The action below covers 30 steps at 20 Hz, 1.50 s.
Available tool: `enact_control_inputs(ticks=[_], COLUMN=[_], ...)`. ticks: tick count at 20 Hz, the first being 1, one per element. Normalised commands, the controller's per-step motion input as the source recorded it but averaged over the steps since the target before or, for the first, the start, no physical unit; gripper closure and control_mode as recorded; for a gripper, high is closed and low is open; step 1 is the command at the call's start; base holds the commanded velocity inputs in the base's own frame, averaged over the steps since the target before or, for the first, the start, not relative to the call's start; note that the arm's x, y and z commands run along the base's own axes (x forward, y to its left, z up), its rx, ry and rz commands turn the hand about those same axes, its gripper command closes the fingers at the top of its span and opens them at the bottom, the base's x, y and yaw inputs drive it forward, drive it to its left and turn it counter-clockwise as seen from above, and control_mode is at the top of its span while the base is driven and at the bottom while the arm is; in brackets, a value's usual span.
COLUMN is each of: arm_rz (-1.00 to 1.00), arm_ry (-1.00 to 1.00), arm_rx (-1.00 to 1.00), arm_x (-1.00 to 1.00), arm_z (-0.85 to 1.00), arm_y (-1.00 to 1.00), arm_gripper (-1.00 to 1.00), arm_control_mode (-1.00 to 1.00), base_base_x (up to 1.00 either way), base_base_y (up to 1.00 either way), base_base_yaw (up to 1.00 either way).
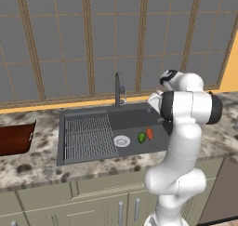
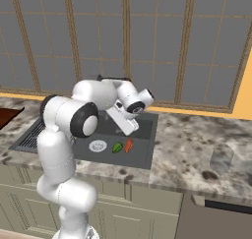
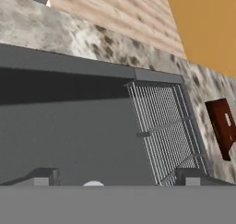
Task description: Pick up all produce items and place them in the sink. Turn on the sink faucet to wash them. Then turn the sink off and put them in the tray.
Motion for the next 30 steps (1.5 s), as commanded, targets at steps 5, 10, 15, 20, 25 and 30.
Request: enact_control_inputs(ticks=[5,10,15,20,25,30], arm_rz=[-0.01,-0.04,0.00,-0.01,0.00,-0.01], arm_ry=[0.01,0.09,0.08,0.07,0.09,0.13], arm_rx=[0.41,0.44,0.47,0.39,0.31,0.14], arm_x=[0.11,0.22,0.14,0.44,0.44,0.61], arm_z=[0.05,0.28,0.14,0.00,0.00,0.00], arm_y=[0.00,0.06,0.00,0.15,0.06,0.43], arm_gripper=[-1.00,-1.00,-1.00,-1.00,-1.00,-1.00], arm_control_mode=[-1.00,-1.00,-1.00,-1.00,-1.00,-1.00], base_base_x=[0.00,0.00,0.00,0.00,0.00,0.00], base_base_y=[0.00,0.00,0.00,0.00,0.00,0.00], base_base_yaw=[0.00,0.00,0.00,0.00,0.00,0.00])
